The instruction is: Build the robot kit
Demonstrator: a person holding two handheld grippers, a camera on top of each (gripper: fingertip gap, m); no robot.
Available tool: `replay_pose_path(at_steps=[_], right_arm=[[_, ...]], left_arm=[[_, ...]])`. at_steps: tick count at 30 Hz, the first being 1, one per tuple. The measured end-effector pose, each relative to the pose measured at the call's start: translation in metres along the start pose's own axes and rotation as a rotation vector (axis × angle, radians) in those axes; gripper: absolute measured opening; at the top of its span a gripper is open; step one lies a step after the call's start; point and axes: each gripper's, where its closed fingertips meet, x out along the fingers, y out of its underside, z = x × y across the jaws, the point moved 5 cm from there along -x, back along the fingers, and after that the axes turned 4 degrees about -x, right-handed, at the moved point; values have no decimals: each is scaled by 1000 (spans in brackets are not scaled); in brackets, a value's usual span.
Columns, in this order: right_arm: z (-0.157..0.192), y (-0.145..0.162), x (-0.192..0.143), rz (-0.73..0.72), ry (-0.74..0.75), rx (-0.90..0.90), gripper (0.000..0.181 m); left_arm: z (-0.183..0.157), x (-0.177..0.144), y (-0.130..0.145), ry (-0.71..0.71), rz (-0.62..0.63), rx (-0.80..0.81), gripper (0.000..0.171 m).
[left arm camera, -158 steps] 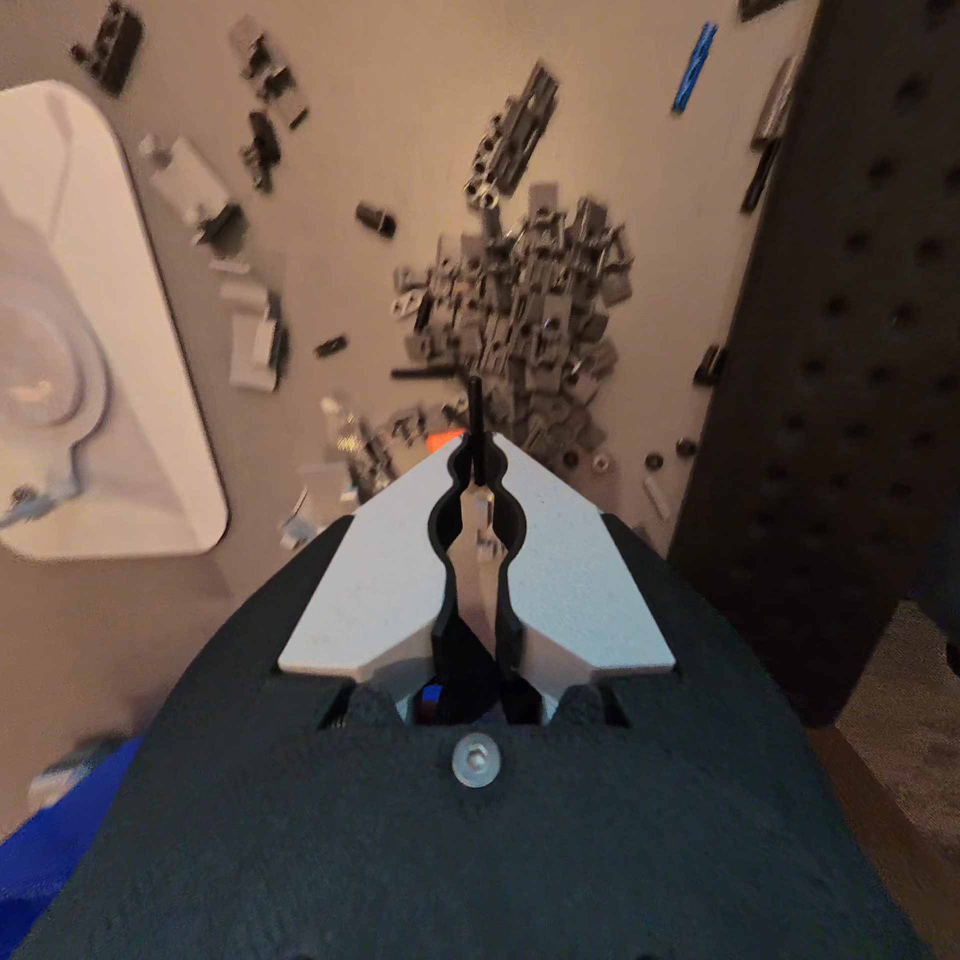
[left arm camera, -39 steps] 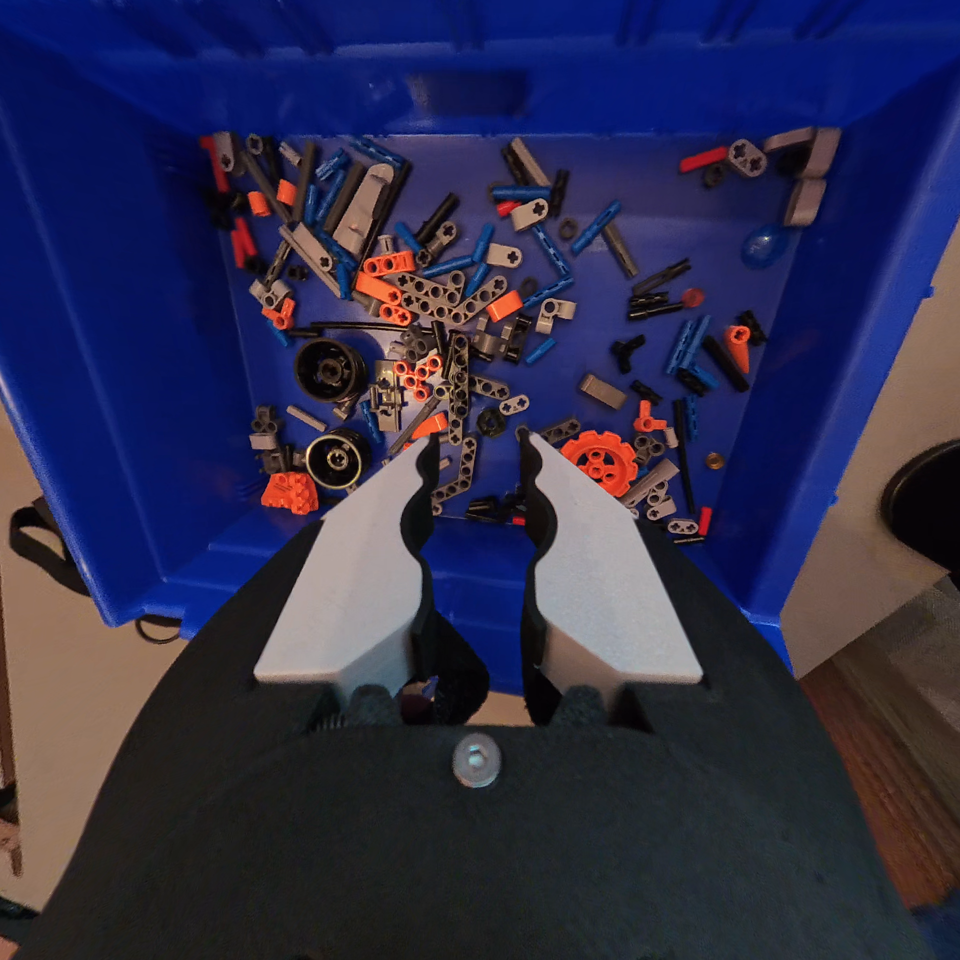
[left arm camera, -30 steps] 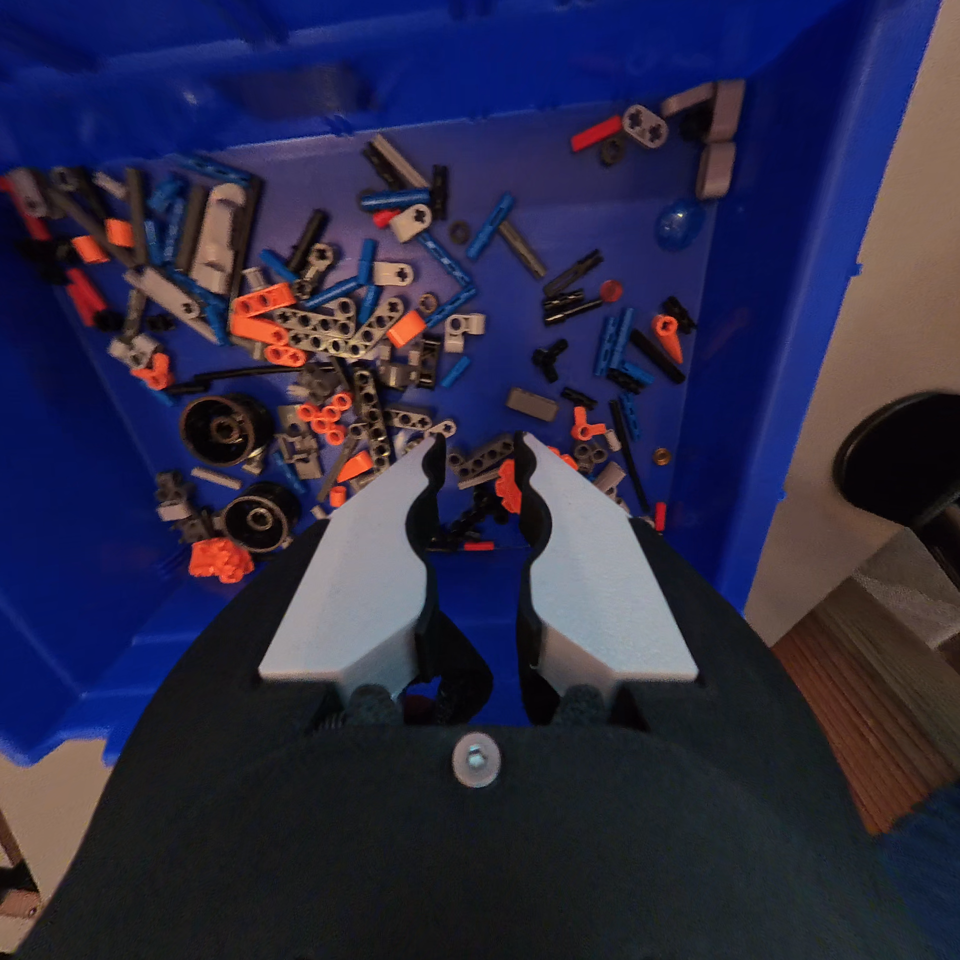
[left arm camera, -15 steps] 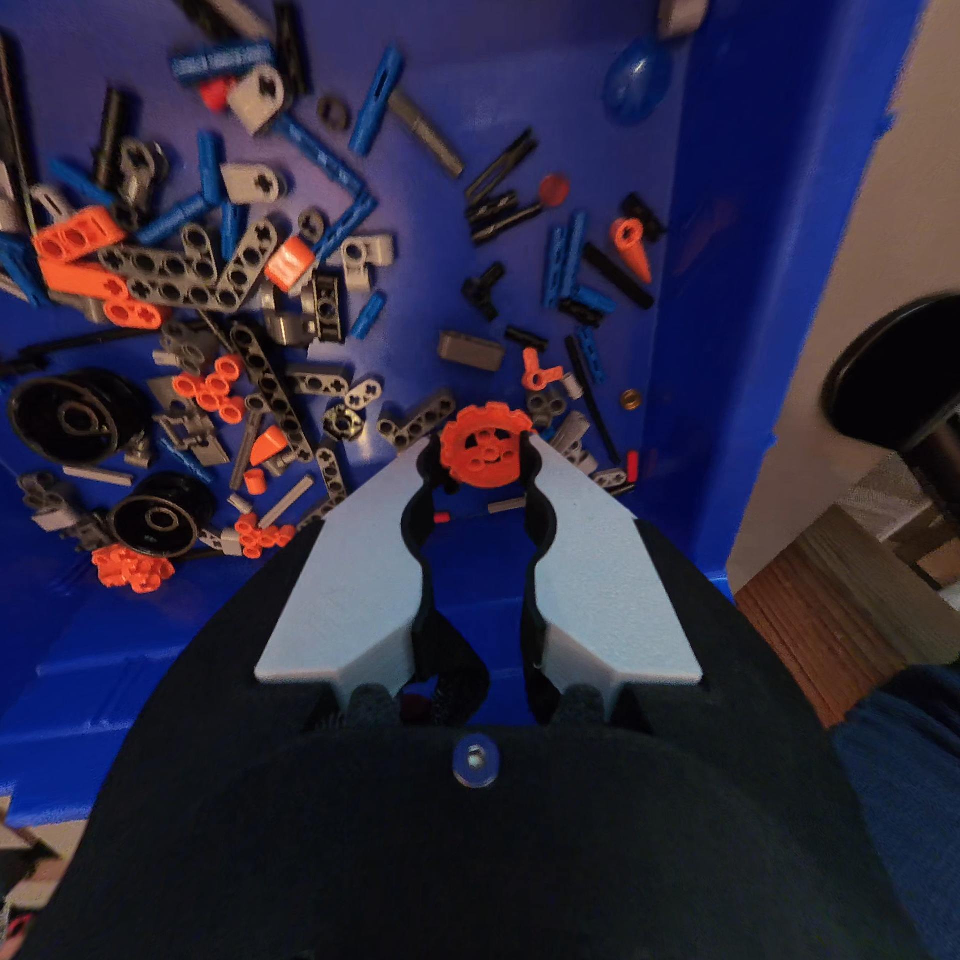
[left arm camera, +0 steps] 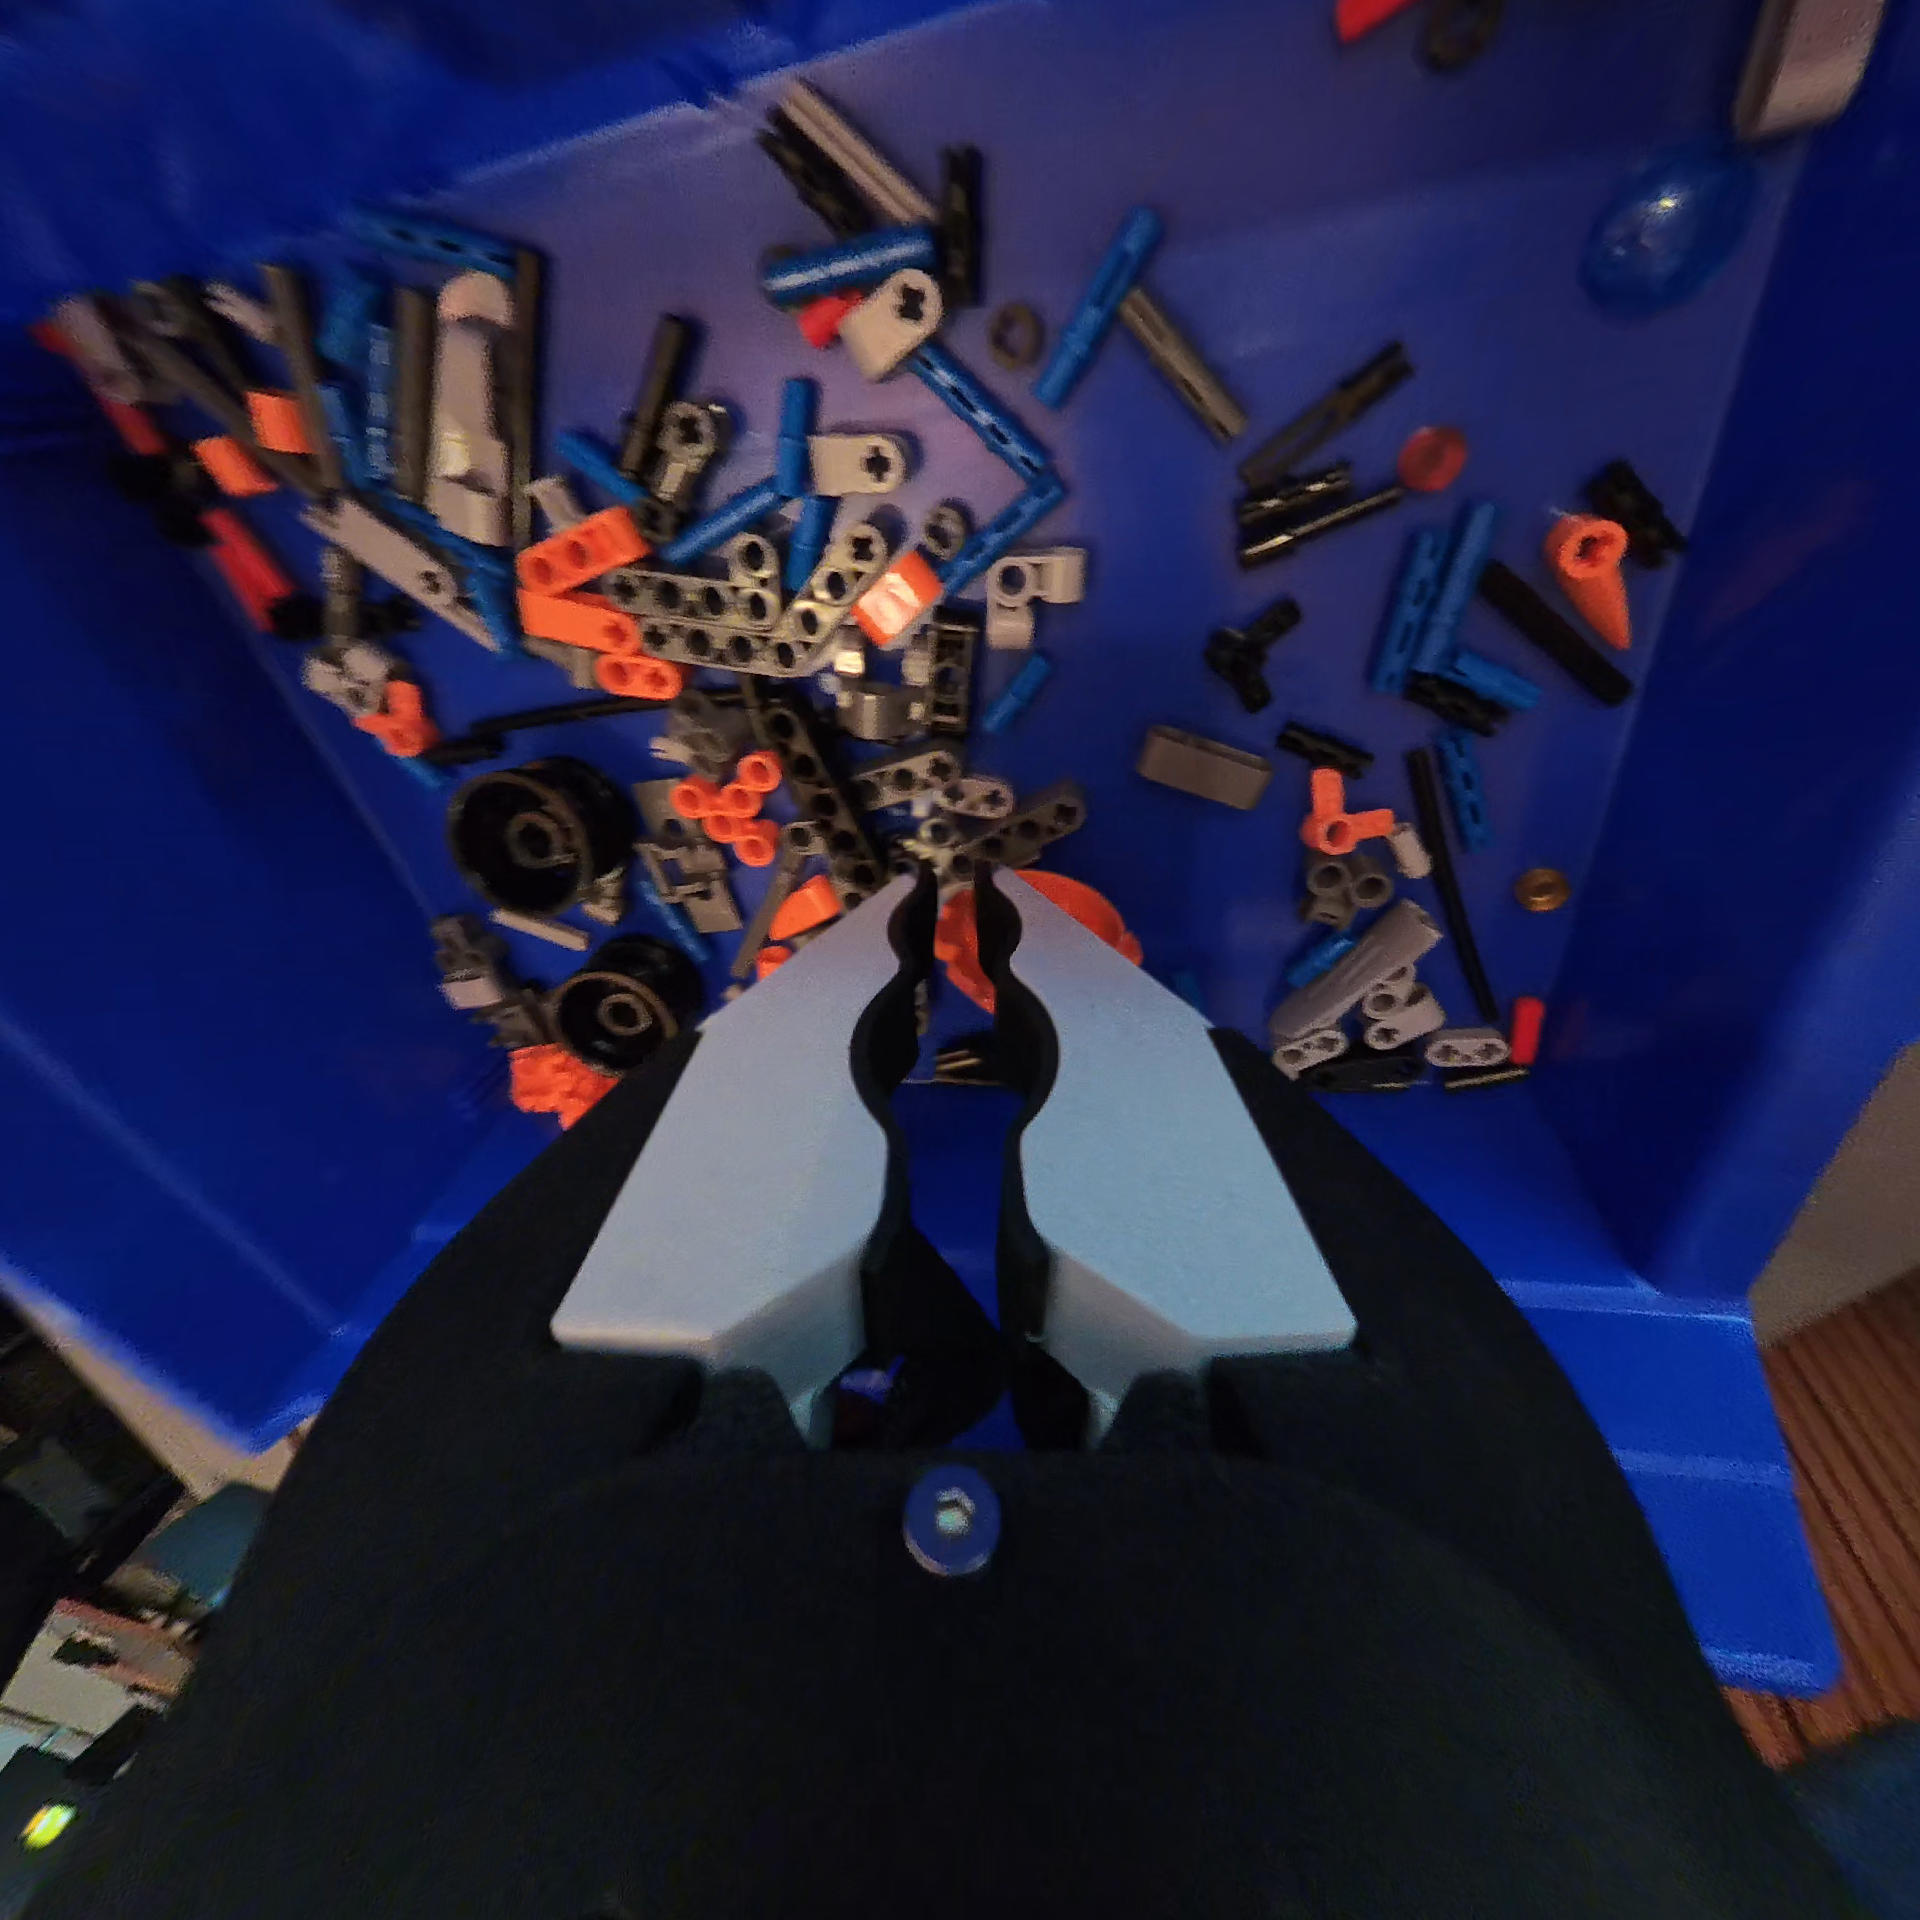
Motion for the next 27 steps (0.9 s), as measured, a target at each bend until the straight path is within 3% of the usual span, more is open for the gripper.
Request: replay_pose_path(at_steps=[5,14,18,21,27], right_arm=[[0,0,0,-3,-4,4,19],[0,-1,-1,-13,-13,11,19],[0,-1,-1,-11,-13,10,19],[0,-1,-1,-12,-13,9,20],[0,-1,-1,-15,-15,8,20]], left_arm=[[15,-17,-4,-92,-92,-26,9],[45,-39,14,-217,-184,-145,18],[54,-34,23,-212,-172,-187,19],[55,-21,27,-161,-136,-195,35],[63,-8,20,-143,-154,-200,37]])
